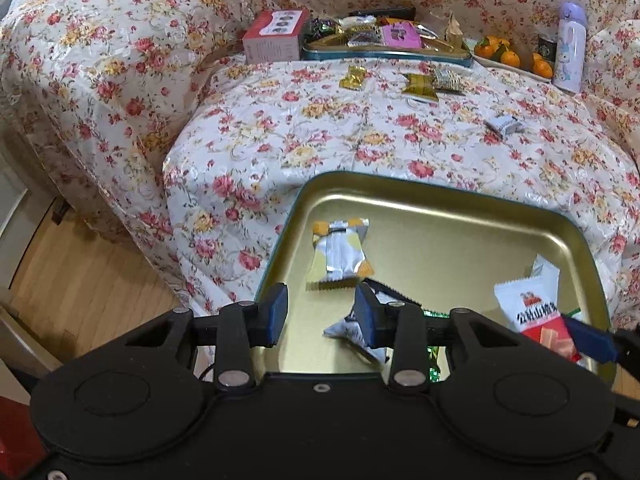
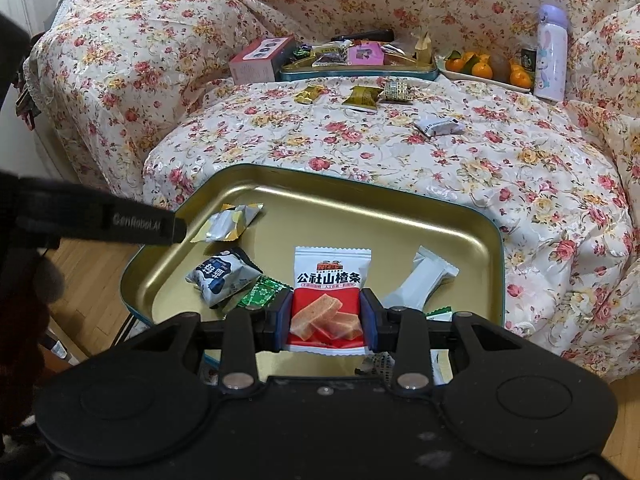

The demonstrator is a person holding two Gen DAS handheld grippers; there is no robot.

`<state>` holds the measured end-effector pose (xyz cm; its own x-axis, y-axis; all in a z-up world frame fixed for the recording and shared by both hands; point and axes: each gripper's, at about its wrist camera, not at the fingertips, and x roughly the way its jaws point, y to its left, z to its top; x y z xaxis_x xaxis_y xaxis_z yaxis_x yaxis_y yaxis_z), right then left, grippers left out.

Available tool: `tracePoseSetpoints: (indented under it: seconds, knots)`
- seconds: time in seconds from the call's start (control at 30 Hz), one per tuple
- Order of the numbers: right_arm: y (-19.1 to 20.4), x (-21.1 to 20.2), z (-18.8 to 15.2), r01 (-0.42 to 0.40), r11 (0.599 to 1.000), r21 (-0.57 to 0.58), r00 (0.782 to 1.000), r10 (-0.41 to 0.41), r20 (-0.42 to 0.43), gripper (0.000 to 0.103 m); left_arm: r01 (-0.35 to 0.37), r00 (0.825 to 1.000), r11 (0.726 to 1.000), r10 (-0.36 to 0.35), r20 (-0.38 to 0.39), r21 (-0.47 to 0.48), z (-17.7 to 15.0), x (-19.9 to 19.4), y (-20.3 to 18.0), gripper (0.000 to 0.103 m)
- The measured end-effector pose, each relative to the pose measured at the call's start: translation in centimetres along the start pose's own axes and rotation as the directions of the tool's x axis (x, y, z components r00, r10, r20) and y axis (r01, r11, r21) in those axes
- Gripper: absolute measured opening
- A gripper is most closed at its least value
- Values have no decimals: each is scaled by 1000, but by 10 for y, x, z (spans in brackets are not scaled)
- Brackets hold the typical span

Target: Organize snacks

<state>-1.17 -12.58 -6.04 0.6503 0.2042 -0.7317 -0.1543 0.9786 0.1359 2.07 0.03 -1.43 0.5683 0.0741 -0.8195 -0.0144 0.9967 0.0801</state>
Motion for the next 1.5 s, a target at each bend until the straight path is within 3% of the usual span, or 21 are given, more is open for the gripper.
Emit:
tracePoseSetpoints:
  seconds: [1.5]
  knots:
    - [-1,-1,-1,5,1000,4,1000,-5,5,39,22,999,999,-21,-41,37,-7,2,-6,46]
